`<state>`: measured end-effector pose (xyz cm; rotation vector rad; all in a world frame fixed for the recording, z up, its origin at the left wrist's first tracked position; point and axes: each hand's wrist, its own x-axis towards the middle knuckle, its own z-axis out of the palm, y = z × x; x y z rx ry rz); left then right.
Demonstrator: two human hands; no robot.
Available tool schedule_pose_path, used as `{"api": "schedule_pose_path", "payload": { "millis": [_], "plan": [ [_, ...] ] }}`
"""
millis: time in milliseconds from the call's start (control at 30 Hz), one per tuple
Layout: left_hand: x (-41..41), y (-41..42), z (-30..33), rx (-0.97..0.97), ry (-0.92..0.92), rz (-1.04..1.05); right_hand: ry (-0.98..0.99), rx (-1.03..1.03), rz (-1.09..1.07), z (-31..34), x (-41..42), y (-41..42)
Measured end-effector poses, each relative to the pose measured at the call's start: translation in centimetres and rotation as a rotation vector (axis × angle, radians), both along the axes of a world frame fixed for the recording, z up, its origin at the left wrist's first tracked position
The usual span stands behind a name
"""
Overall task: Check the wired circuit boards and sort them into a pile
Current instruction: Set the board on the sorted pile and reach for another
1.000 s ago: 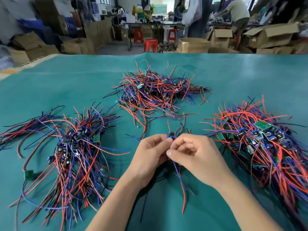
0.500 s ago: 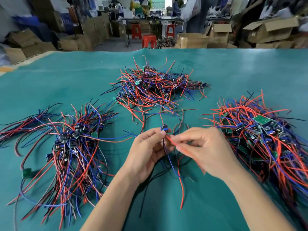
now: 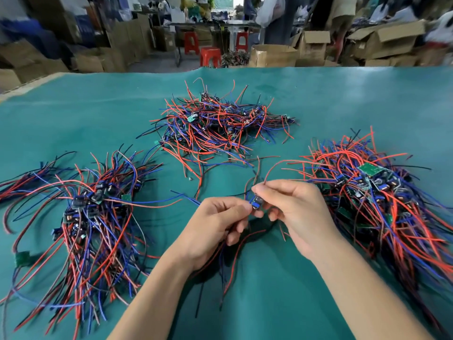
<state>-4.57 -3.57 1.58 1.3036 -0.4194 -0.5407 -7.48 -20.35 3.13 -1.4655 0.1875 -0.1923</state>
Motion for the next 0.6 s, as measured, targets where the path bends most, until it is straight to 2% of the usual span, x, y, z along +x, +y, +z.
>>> {"api": "schedule_pose_path", "payload": {
  "millis": [100, 200, 333, 433, 467, 600],
  "plan": [
    [0.1, 0.1, -0.1, 0.045, -0.031, -0.044, -0.078, -0.140, -0.213, 0.0, 0.3, -0.9],
    [0.0, 0.1, -0.2, 0.088, -0.052, -0.092, -0.120, -0.145, -0.422, 0.2, 0.6, -2.6],
    [-0.1, 0.1, -0.1, 0.056, 0.008, -0.103, -0.171, 0.041, -0.580, 0.5, 1.0, -3.8],
    [0.0, 0.1, -0.1, -0.022, 0.071, -0.006, -0.097, 0.179, -0.481, 0.6, 0.8, -3.6],
    [0.1, 0.1, -0.1, -0.051, 0.094, 0.031, -0.066, 0.121, -0.393, 0.6, 0.5, -3.1],
    [0.3, -0.1, -0.2, -0.110, 0.149, 0.109, -0.165, -0.565, 0.017, 0.2, -0.3, -0.6]
  ]
}}
